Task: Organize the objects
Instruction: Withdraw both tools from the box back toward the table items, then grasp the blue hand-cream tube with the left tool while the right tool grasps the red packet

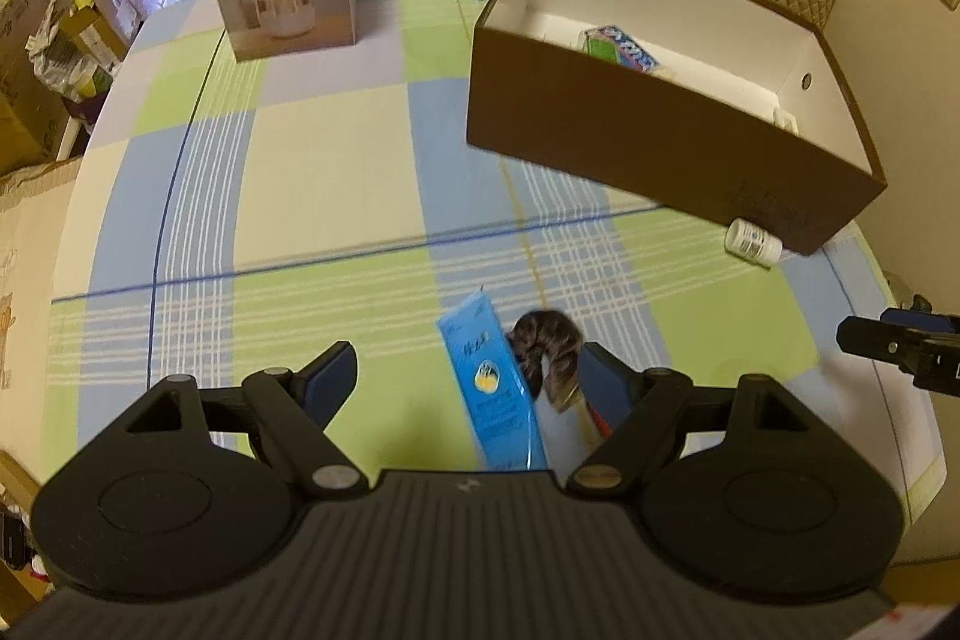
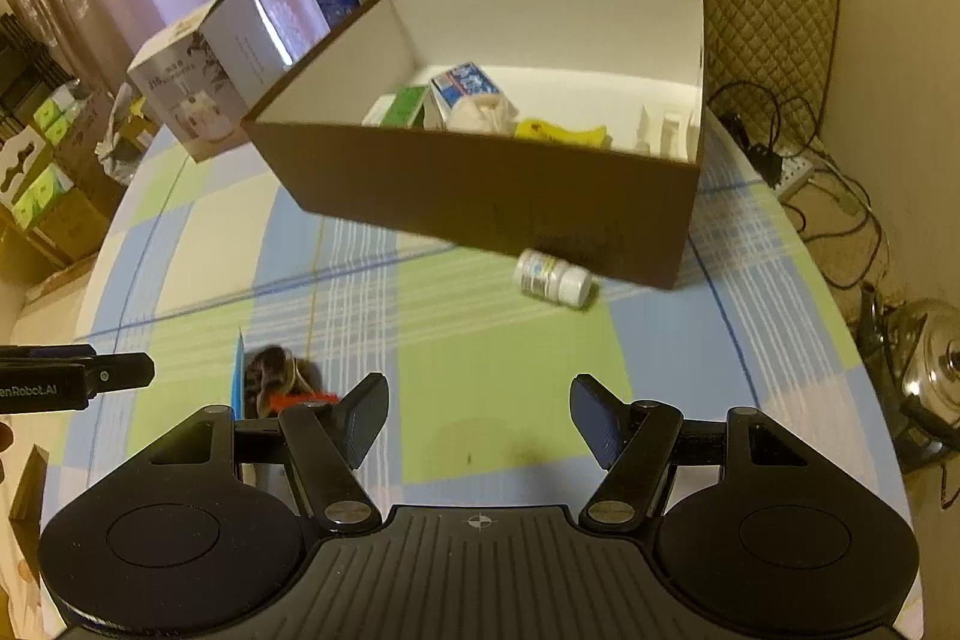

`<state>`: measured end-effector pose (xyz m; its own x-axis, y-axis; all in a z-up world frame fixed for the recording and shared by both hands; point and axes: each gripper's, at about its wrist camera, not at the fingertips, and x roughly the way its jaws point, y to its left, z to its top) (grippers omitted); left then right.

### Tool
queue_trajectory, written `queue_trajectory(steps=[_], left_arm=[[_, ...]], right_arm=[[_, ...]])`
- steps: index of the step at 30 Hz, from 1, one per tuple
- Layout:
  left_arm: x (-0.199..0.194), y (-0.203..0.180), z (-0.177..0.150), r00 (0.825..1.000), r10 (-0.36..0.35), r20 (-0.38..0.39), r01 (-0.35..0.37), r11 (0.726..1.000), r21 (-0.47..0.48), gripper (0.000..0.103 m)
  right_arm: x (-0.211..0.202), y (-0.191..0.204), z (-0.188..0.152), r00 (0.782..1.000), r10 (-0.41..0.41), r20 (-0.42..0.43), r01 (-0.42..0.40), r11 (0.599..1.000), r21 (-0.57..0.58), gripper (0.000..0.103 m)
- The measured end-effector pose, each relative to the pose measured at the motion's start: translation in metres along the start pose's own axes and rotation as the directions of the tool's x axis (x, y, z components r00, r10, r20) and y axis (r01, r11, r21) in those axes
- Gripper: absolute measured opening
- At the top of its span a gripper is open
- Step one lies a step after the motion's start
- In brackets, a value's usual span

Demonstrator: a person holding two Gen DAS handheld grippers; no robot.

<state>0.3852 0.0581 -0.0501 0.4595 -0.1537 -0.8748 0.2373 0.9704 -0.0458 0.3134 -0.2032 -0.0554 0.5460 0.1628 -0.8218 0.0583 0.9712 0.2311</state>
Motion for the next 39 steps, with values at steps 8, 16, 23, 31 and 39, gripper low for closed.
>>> queue_trajectory(steps=[8, 16, 23, 31, 39], left_arm=[[0.012, 0.002, -0.023, 0.998, -0.013, -0.061, 0.013, 1.0, -0.01, 0.078], [0.027, -0.006, -0.04, 0.994, -0.017, -0.107, 0.018, 1.0, 0.009, 0.078], [0.037, -0.008, -0.048, 0.992, -0.024, -0.128, 0.025, 1.0, 0.007, 0.078], [0.049, -0.007, -0.049, 0.991, -0.024, -0.132, 0.024, 1.0, -0.006, 0.078], [0.064, -0.011, -0.045, 0.99, -0.016, -0.141, 0.016, 1.0, -0.005, 0.078]], right_arm=[[0.004, -0.002, -0.021, 0.999, -0.003, -0.045, 0.004, 1.0, 0.016, 0.064], [0.009, -0.006, -0.034, 0.998, -0.004, -0.068, 0.007, 0.999, 0.039, 0.064], [0.012, -0.008, -0.041, 0.996, -0.007, -0.084, 0.011, 0.999, 0.053, 0.064], [0.014, -0.011, -0.043, 0.996, -0.014, -0.093, 0.02, 0.998, 0.065, 0.064], [0.016, -0.017, -0.042, 0.995, -0.023, -0.099, 0.031, 0.997, 0.076, 0.064]])
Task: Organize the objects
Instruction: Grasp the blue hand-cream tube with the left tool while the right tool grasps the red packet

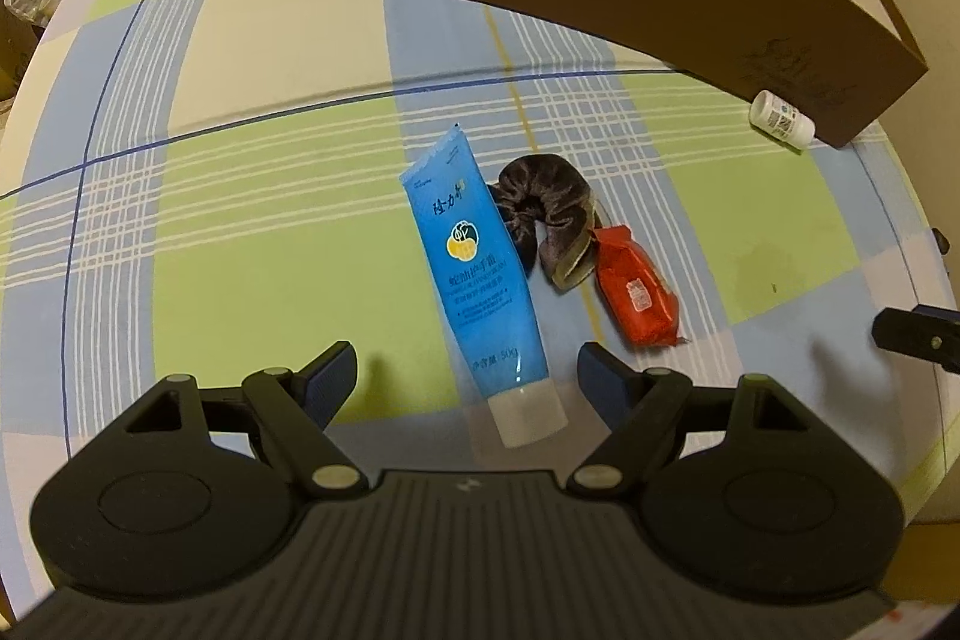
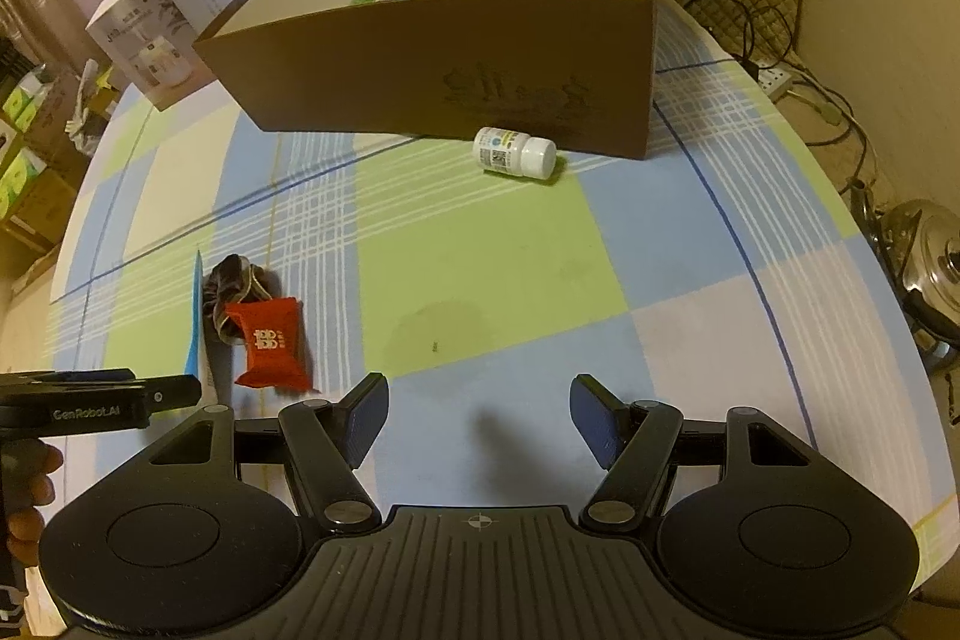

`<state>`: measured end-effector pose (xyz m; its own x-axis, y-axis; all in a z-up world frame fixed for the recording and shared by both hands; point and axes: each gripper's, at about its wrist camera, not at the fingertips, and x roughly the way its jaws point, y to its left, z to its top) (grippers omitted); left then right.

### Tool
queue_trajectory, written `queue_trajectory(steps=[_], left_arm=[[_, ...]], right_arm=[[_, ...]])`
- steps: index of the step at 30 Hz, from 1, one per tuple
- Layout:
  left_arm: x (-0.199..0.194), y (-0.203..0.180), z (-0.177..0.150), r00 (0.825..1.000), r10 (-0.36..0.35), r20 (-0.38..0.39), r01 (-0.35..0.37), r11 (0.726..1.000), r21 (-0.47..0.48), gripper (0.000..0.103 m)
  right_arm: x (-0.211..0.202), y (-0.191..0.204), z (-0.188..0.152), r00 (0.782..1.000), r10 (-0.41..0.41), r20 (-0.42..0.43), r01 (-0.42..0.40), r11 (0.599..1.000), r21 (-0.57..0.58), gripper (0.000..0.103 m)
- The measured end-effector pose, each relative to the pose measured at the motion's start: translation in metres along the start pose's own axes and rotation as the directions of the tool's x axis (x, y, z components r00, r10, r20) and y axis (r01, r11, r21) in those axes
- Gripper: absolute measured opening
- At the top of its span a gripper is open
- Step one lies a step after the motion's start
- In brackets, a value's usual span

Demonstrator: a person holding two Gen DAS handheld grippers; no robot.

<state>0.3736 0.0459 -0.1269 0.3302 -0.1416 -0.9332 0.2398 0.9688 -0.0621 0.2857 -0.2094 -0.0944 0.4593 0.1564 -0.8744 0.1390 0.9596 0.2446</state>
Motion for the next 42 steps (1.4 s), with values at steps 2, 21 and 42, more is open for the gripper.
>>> queue_trajectory(steps=[2, 21, 42], left_arm=[[0.003, -0.001, 0.002, 1.0, 0.002, -0.001, -0.002, 1.0, 0.001, 0.078], [0.029, 0.008, 0.012, 0.997, 0.078, 0.007, -0.078, 0.997, 0.014, 0.048], [0.0, 0.09, -0.036, 0.987, 0.162, 0.003, -0.159, 0.97, -0.186, 0.037]], right_arm=[[0.001, -0.001, 0.001, 1.0, -0.001, -0.002, 0.001, 1.0, 0.0, 0.064], [0.018, 0.006, 0.009, 0.999, 0.014, -0.033, -0.015, 0.999, -0.031, 0.064], [0.064, 0.085, 0.014, 0.977, 0.205, -0.057, -0.212, 0.947, -0.241, 0.064]])
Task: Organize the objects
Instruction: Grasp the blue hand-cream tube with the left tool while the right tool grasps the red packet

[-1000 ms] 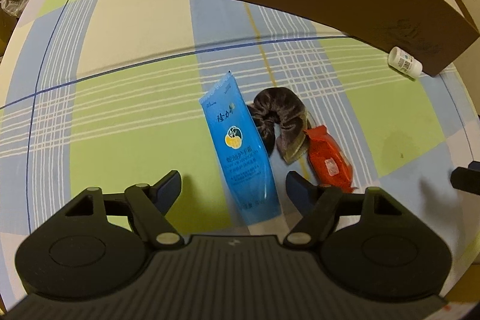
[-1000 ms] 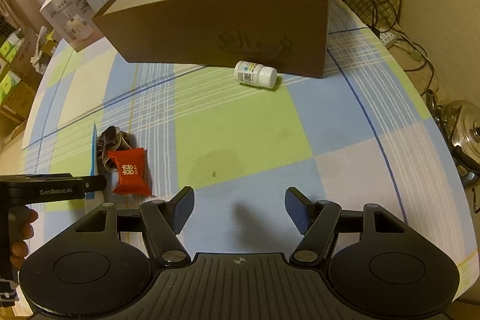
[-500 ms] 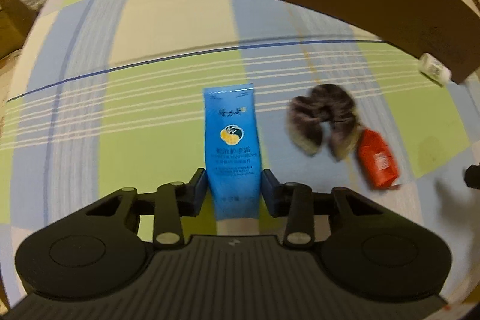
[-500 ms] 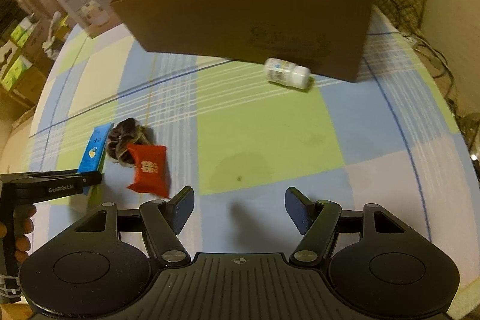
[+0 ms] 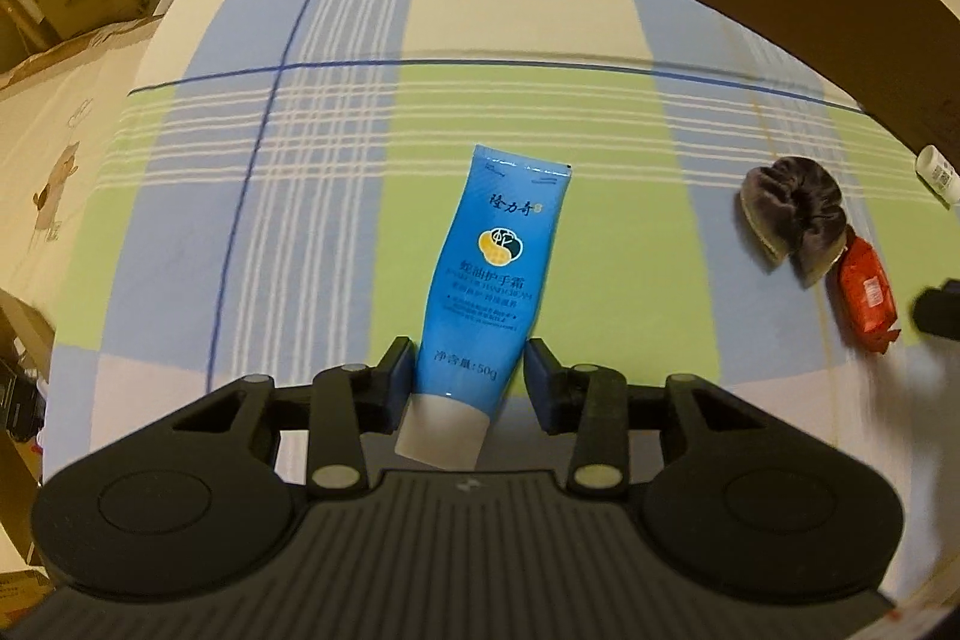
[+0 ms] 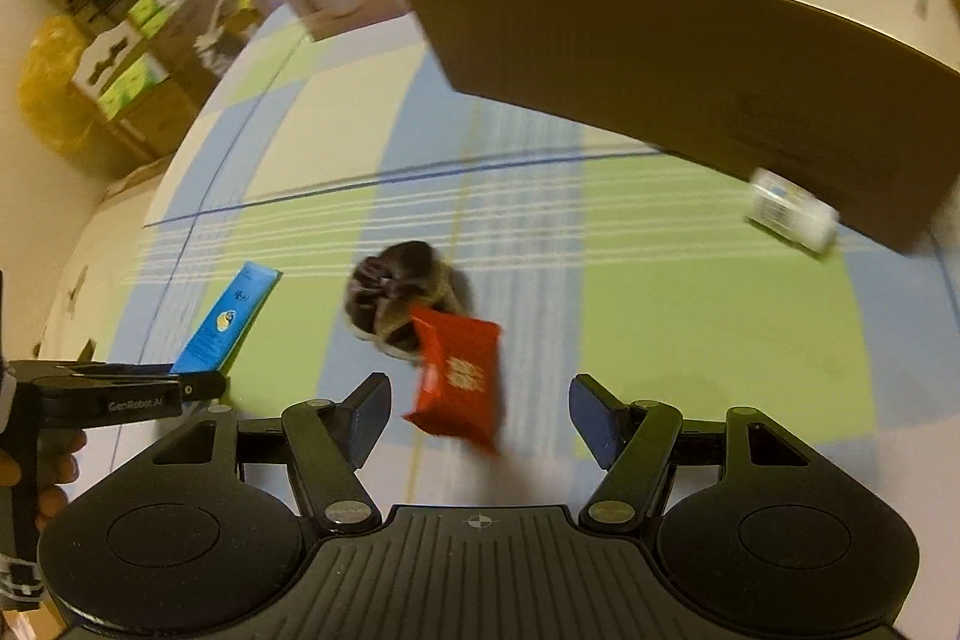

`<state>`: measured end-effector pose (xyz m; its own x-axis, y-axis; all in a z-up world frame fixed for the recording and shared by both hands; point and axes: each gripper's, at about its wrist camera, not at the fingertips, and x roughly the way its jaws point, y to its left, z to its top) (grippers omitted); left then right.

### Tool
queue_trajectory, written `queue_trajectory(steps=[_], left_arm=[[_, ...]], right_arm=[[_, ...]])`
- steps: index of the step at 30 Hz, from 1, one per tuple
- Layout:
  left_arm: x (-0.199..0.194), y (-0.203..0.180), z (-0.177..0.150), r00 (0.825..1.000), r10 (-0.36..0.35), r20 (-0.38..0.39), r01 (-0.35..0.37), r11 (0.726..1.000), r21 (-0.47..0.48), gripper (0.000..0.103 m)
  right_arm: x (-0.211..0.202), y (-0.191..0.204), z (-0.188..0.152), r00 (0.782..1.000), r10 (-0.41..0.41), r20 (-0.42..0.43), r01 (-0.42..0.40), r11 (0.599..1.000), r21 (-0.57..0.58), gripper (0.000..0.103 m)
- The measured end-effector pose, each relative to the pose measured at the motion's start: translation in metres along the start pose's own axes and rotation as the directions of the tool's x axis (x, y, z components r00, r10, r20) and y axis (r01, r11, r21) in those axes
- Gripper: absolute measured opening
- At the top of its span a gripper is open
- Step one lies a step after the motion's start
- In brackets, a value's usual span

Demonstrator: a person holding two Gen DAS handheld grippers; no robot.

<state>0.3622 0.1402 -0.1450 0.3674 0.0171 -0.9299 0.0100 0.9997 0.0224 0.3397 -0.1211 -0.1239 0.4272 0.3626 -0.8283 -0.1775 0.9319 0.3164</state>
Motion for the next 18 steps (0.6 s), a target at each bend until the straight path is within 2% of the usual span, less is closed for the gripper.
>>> queue_trajectory(steps=[4, 7, 9, 11, 16, 18], left_arm=[[-0.001, 0.002, -0.002, 1.0, 0.0, 0.0, 0.0, 1.0, 0.001, 0.037], [-0.001, 0.0, -0.002, 1.0, -0.001, 0.004, 0.001, 1.0, 0.011, 0.037], [0.0, 0.001, -0.001, 1.0, 0.0, 0.005, 0.0, 1.0, 0.011, 0.041], [0.002, 0.001, 0.001, 1.0, -0.002, 0.006, 0.002, 1.0, 0.013, 0.042], [0.003, -0.002, 0.003, 1.0, -0.002, 0.012, 0.001, 0.999, 0.033, 0.041], [0.004, -0.005, 0.004, 1.0, -0.004, 0.011, 0.003, 0.999, 0.042, 0.036]], right_arm=[[0.021, 0.008, 0.003, 1.0, -0.007, -0.017, 0.006, 0.998, -0.057, 0.047], [0.032, 0.01, 0.004, 0.999, -0.015, -0.033, 0.012, 0.997, -0.072, 0.043], [0.038, 0.012, 0.003, 0.999, -0.019, -0.038, 0.016, 0.996, -0.085, 0.04], [0.042, 0.011, 0.001, 0.999, -0.025, -0.043, 0.021, 0.995, -0.093, 0.028], [0.034, 0.009, -0.008, 0.999, -0.04, -0.022, 0.037, 0.992, -0.119, 0.026], [0.029, 0.006, -0.011, 0.998, -0.054, -0.024, 0.051, 0.99, -0.128, 0.026]])
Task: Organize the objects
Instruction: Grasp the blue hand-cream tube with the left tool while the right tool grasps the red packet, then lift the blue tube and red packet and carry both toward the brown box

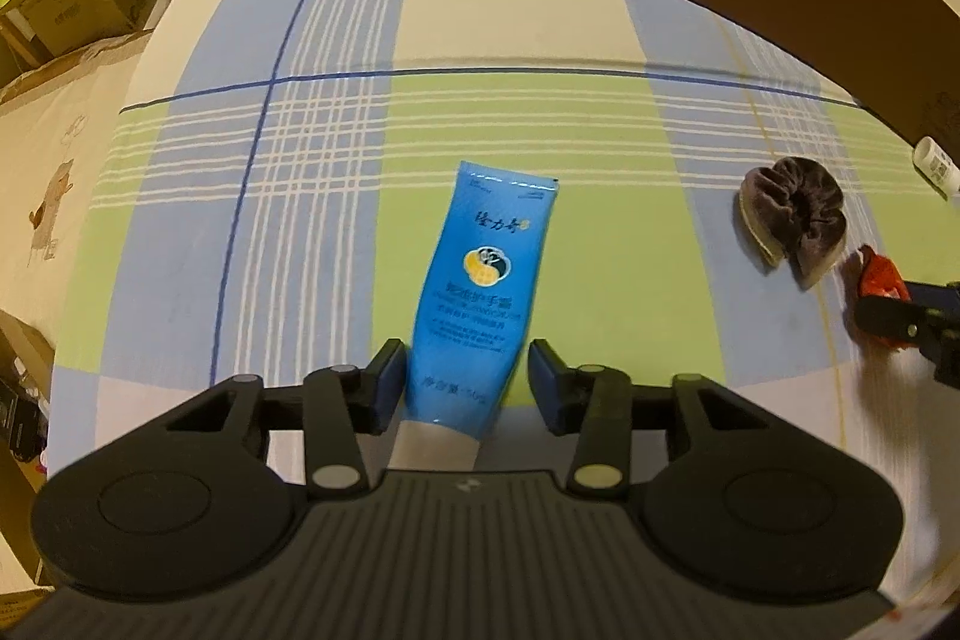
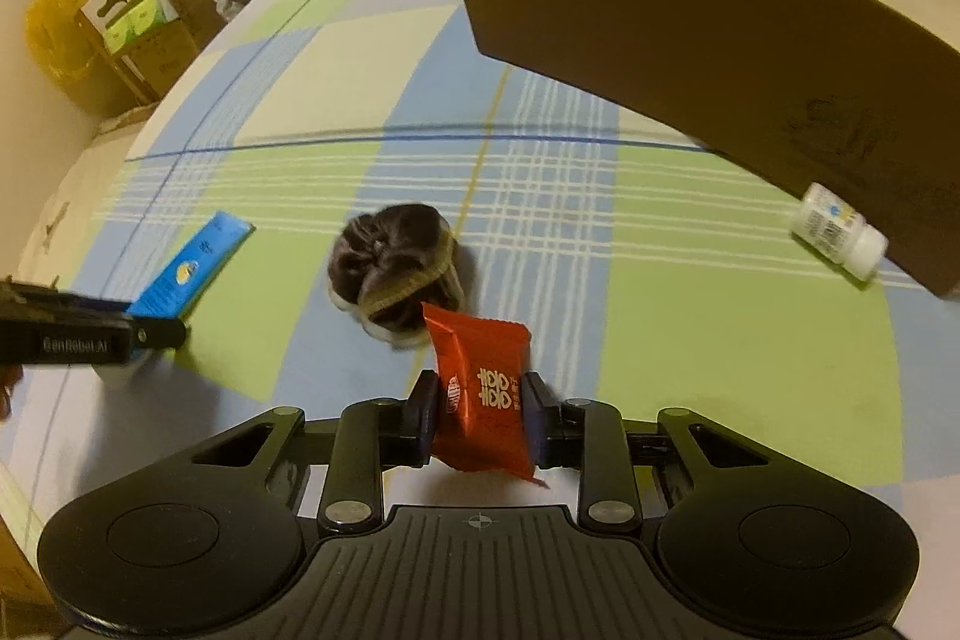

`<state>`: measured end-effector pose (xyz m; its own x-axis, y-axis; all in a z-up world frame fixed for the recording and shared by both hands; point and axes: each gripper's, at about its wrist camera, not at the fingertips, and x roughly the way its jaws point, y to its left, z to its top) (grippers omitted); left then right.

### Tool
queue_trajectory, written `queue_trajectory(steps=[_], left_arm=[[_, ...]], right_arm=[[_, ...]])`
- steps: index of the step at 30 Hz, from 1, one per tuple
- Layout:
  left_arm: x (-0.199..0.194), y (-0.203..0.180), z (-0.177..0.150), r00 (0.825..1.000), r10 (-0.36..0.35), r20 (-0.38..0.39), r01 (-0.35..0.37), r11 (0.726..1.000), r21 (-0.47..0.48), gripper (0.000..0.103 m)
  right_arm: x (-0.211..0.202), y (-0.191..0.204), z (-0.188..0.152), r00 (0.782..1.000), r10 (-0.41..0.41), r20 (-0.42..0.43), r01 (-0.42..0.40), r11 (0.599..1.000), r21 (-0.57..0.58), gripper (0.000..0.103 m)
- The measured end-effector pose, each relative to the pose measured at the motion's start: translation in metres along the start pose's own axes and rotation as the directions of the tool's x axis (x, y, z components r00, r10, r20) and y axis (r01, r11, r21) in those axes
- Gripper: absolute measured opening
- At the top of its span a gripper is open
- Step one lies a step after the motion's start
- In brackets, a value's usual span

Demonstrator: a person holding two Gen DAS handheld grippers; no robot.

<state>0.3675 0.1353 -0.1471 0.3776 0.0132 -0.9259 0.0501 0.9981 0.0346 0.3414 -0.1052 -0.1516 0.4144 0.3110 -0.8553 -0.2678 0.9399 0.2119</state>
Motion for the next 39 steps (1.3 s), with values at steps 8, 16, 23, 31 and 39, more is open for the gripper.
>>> queue_trajectory(steps=[8, 16, 23, 31, 39], left_arm=[[-0.004, -0.029, -0.01, 0.999, -0.052, -0.008, 0.052, 0.997, 0.055, 0.032], [-0.011, -0.054, -0.027, 0.993, -0.114, -0.028, 0.117, 0.983, 0.139, 0.032], [-0.007, -0.062, -0.02, 0.994, -0.099, -0.036, 0.104, 0.973, 0.208, 0.039], [-0.006, -0.061, -0.019, 0.994, -0.106, -0.032, 0.11, 0.97, 0.215, 0.047], [-0.01, -0.063, -0.021, 0.993, -0.115, -0.027, 0.118, 0.965, 0.234, 0.036]], right_arm=[[-0.028, -0.018, -0.033, 0.995, -0.095, -0.014, 0.095, 0.995, -0.005, 0.026], [-0.053, -0.032, -0.063, 0.988, -0.149, -0.035, 0.15, 0.988, 0.022, 0.026], [-0.049, -0.029, -0.063, 0.991, -0.127, -0.03, 0.128, 0.991, 0.034, 0.043], [-0.046, -0.029, -0.064, 0.991, -0.134, -0.018, 0.135, 0.99, 0.047, 0.044], [-0.044, -0.022, -0.065, 0.985, -0.17, -0.017, 0.17, 0.985, -0.004, 0.032]])
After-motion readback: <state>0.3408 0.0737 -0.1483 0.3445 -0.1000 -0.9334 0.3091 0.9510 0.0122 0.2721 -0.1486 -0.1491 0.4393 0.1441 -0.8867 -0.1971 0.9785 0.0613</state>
